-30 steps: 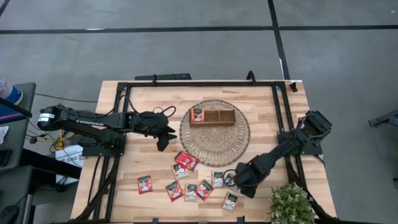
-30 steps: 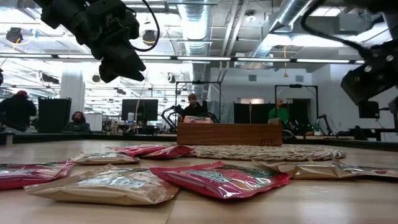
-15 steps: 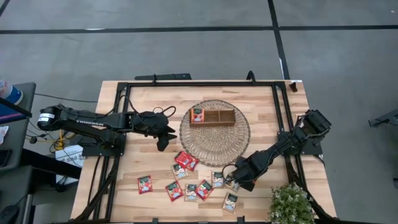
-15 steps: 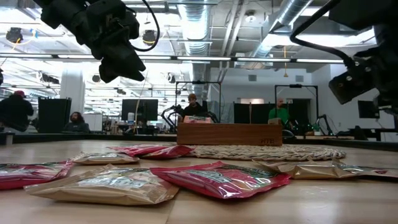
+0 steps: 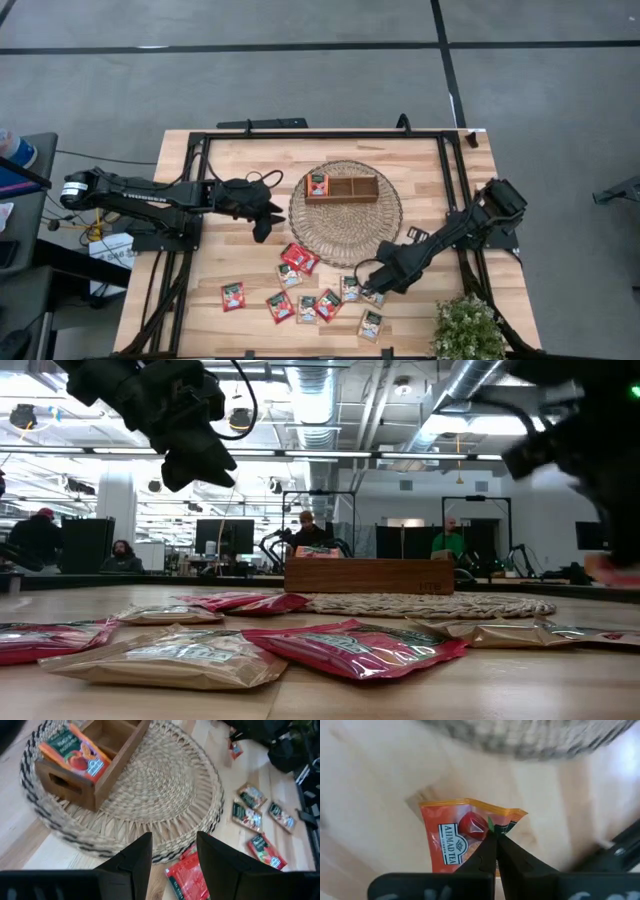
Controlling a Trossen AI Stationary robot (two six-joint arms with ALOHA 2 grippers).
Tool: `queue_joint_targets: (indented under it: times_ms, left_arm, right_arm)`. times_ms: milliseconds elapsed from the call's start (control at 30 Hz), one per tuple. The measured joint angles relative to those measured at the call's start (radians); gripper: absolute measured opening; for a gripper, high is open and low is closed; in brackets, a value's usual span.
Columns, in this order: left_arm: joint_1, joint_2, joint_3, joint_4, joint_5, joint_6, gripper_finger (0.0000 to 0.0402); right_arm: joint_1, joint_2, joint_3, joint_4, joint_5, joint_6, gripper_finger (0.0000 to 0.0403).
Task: Pick & Place Tea
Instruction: Put the orange tea bag into the left section of the wooden organizer
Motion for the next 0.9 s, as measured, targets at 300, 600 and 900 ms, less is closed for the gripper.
queue_joint_targets:
  times_ms: [300,600,900]
  left_arm:
    - [0.000,0.000,0.000,0.189,-0.020,0.000,0.0147]
    - [0.000,0.000,0.000,0.468,-0.054,-0.023,0.0147]
    - [0.020,0.098,0.020,0.616,-0.072,-0.044,0.0147]
  right_arm:
    - [-0.057,-0.001,0.201,-0.185,0.301,-0.116,0.0000]
    - [-0.171,-0.002,0.440,-0.196,0.584,-0.388,0.0000]
    - [-0.260,-0.003,0.568,-0.011,0.632,-0.726,0.0000]
